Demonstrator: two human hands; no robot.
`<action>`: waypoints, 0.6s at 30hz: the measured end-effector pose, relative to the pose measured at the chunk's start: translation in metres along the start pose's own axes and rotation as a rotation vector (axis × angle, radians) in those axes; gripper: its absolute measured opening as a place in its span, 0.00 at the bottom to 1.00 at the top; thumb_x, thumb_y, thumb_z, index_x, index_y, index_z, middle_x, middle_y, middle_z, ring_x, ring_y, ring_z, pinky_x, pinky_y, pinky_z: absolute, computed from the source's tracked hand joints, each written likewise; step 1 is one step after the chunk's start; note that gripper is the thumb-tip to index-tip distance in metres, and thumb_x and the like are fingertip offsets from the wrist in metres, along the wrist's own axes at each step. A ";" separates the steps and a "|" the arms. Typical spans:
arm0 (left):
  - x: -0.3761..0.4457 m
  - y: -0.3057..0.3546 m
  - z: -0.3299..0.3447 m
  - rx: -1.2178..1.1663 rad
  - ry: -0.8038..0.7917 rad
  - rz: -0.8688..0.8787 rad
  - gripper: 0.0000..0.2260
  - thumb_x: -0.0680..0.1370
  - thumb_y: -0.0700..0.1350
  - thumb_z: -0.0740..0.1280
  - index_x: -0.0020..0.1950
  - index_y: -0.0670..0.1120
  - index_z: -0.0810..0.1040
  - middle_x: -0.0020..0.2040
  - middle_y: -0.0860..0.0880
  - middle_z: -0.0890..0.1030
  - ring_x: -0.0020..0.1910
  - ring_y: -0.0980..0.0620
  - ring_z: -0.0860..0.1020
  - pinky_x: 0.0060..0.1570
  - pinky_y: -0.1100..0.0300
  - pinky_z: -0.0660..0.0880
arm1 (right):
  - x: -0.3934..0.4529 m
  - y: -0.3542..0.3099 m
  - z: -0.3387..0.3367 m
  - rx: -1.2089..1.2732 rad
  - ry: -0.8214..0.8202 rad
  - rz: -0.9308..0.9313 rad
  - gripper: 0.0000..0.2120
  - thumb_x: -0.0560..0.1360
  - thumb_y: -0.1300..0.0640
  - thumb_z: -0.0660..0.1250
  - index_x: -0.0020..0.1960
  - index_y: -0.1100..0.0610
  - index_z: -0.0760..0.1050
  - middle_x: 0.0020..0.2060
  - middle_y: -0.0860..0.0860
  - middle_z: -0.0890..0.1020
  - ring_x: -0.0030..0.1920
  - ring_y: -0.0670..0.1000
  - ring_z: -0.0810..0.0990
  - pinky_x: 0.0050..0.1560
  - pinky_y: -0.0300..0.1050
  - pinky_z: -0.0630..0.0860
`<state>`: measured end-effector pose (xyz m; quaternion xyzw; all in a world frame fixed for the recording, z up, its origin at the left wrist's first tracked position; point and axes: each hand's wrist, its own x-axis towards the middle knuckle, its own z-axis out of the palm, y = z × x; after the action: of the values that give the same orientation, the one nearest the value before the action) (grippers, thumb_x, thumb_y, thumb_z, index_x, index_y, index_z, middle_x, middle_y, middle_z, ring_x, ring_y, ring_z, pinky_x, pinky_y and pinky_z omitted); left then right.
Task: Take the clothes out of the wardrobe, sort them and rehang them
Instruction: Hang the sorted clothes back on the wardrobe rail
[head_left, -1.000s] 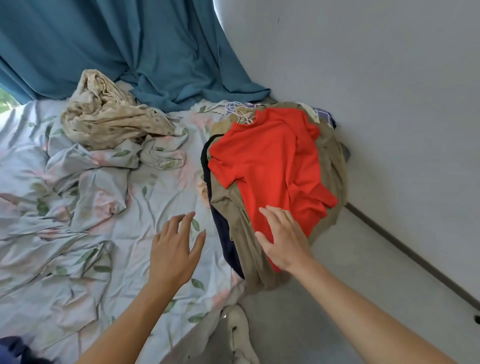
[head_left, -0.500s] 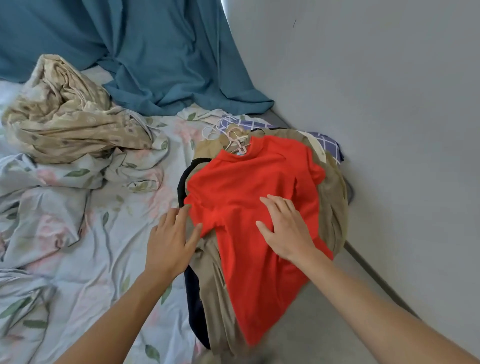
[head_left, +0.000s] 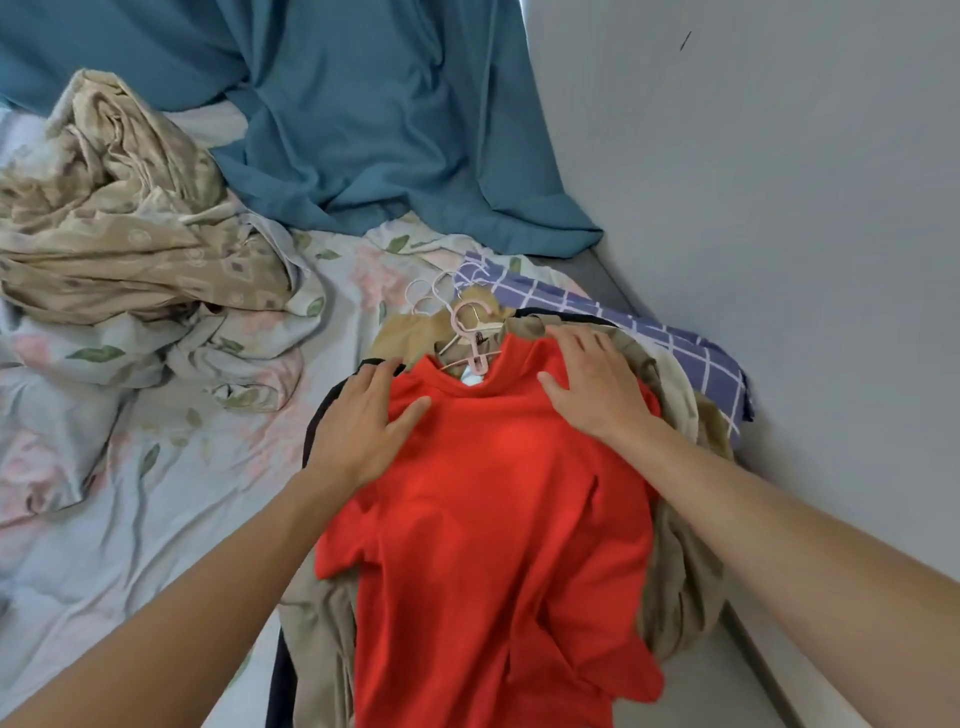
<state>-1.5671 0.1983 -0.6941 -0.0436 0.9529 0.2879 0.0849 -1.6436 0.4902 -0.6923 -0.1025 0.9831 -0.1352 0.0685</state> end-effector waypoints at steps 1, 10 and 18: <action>0.012 0.003 0.008 0.010 -0.022 -0.037 0.30 0.83 0.64 0.62 0.80 0.50 0.65 0.72 0.48 0.73 0.73 0.45 0.70 0.66 0.44 0.72 | 0.008 0.006 0.002 -0.007 -0.040 -0.012 0.27 0.79 0.45 0.67 0.76 0.52 0.67 0.71 0.53 0.74 0.72 0.58 0.71 0.71 0.59 0.71; 0.025 0.014 0.052 0.169 -0.051 -0.137 0.34 0.75 0.69 0.59 0.72 0.47 0.71 0.58 0.47 0.74 0.63 0.42 0.73 0.58 0.41 0.76 | 0.023 0.042 0.004 0.010 -0.156 -0.128 0.10 0.82 0.48 0.63 0.56 0.54 0.68 0.52 0.52 0.82 0.51 0.60 0.82 0.48 0.55 0.75; 0.055 0.028 0.043 0.050 -0.031 -0.282 0.33 0.78 0.60 0.72 0.77 0.46 0.67 0.69 0.41 0.71 0.71 0.38 0.70 0.68 0.45 0.69 | 0.047 0.058 -0.002 -0.094 -0.015 -0.197 0.12 0.77 0.45 0.69 0.48 0.55 0.75 0.53 0.51 0.73 0.55 0.56 0.72 0.55 0.57 0.74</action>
<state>-1.6194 0.2437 -0.7248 -0.1704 0.9428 0.2498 0.1404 -1.7003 0.5354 -0.7113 -0.2028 0.9730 -0.0942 0.0576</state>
